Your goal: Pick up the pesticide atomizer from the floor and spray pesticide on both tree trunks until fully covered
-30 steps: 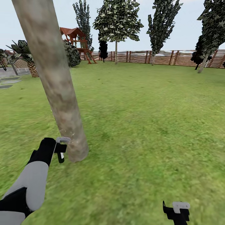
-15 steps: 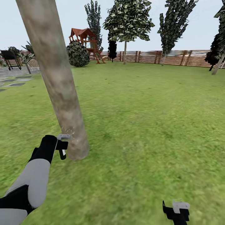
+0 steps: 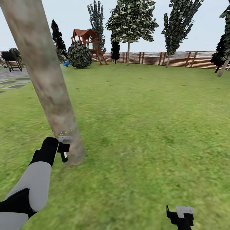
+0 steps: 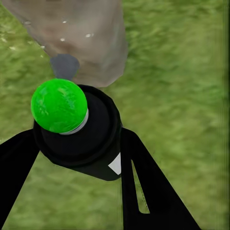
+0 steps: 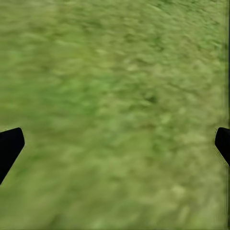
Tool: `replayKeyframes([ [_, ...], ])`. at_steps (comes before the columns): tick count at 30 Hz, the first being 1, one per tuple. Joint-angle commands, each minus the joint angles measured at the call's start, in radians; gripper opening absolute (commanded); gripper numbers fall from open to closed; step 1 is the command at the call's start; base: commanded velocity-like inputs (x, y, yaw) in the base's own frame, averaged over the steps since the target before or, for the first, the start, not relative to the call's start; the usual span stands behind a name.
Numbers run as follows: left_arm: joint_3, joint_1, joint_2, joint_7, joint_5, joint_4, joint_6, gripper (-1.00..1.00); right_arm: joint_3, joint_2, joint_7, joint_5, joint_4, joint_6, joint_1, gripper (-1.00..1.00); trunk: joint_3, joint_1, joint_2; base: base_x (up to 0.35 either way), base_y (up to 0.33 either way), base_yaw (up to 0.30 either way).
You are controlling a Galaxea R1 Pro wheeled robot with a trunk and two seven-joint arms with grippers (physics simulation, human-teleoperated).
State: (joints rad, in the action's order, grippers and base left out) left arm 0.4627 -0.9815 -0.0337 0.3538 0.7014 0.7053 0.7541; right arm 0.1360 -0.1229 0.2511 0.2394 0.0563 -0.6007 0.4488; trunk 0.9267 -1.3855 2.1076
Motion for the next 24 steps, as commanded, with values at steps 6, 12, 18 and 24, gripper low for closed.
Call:
replayKeyframes([
  [6,0.005,0.004,0.000,0.010,0.012,0.052,0.016,-1.00,0.007,0.002,0.003,0.011,-0.001,-0.002,0.001,1.00,0.001,0.000,0.000,0.000,-0.273,0.083],
  [12,0.005,0.012,0.000,0.010,0.011,0.054,0.016,-1.00,0.007,0.002,0.003,0.011,-0.001,-0.002,0.001,1.00,0.001,0.000,0.000,0.036,-0.273,0.269],
  [18,0.013,0.018,-0.028,0.007,0.010,0.054,0.015,-1.00,0.007,0.002,0.002,0.011,-0.001,-0.002,0.001,1.00,0.001,0.000,0.000,0.180,-0.240,0.274],
  [24,0.006,0.021,-0.019,0.006,0.005,0.051,0.013,-1.00,0.007,0.002,0.002,0.011,-0.001,-0.002,0.001,1.00,0.001,0.000,0.000,0.168,-0.239,0.069],
])
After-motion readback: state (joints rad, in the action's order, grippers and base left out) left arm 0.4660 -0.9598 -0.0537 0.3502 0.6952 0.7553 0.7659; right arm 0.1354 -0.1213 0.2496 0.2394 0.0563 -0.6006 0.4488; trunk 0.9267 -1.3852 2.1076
